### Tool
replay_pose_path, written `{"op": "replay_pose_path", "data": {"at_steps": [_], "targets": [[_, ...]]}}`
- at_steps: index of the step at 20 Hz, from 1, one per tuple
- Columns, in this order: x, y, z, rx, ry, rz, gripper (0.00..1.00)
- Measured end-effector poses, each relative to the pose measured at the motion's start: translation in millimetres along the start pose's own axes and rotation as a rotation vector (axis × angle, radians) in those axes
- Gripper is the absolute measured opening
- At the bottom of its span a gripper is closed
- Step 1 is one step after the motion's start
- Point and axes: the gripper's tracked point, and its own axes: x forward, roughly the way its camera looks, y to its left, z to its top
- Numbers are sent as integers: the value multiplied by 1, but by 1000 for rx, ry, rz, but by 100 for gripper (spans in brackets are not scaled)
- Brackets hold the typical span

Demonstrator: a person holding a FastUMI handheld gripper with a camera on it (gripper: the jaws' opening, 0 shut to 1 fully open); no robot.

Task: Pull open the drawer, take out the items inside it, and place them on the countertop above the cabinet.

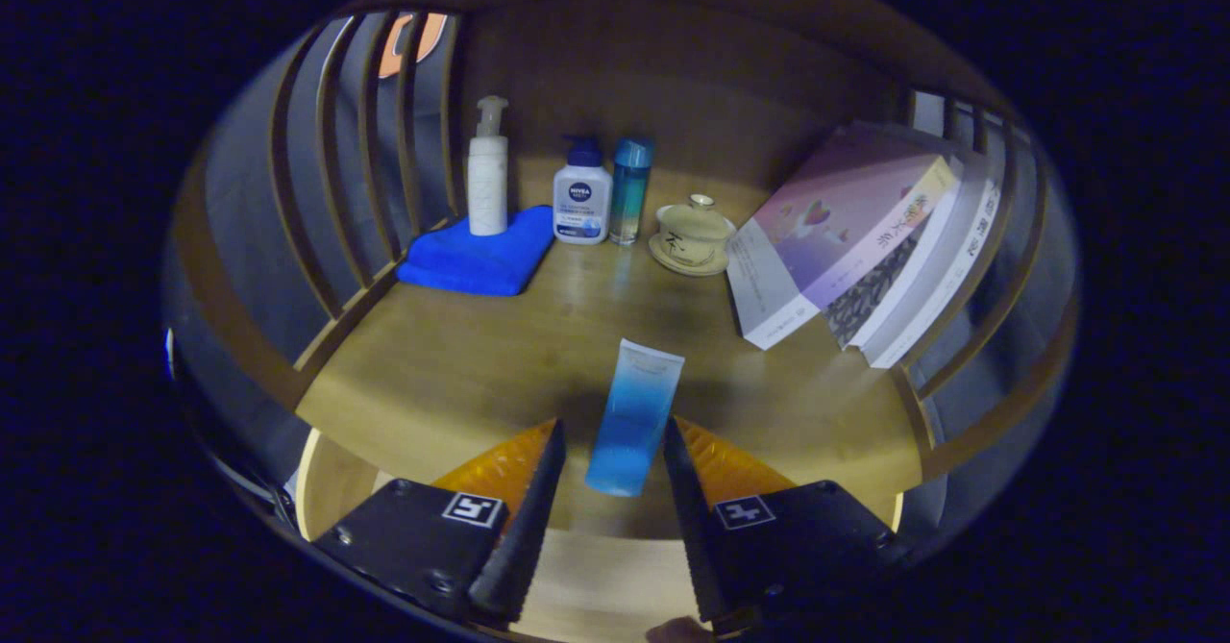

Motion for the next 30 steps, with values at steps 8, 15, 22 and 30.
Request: {"op": "replay_pose_path", "data": {"at_steps": [8,15,22,30], "targets": [[-70,16,-36,-32,-75,93,68],[-132,14,-77,-20,-221,148,68],[-187,13,-128,28,-336,179,94],[-208,28,-202,63,-417,192,99]]}}
